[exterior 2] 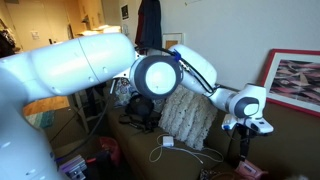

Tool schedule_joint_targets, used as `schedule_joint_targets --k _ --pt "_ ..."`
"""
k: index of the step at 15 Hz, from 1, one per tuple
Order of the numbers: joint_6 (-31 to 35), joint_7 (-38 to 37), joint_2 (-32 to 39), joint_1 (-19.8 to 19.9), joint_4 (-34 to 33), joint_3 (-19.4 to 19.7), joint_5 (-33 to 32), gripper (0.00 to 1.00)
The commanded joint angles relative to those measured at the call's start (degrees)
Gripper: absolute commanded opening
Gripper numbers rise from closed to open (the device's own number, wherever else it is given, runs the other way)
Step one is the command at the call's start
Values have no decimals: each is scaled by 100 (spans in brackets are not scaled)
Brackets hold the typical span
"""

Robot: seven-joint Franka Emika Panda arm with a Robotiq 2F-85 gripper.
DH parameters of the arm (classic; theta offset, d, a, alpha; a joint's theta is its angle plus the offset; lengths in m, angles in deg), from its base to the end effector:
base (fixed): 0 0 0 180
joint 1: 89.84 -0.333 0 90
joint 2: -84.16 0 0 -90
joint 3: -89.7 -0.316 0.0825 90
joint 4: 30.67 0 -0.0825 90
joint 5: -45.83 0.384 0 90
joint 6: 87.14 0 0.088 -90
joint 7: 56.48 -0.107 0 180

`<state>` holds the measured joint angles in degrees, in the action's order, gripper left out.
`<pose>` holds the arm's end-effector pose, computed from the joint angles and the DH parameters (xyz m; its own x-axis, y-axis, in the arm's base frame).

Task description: Move the brown bag to the left

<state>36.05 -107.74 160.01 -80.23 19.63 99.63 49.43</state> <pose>0.7428 -0.2025 0.0652 0.4155 -0.9073 0.0645 -0.9069 -0.4078 0.1062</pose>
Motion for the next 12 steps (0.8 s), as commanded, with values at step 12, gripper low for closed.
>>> schedule_joint_targets --k 12 --pt "-145 -126 446 107 -637 28 -3 100"
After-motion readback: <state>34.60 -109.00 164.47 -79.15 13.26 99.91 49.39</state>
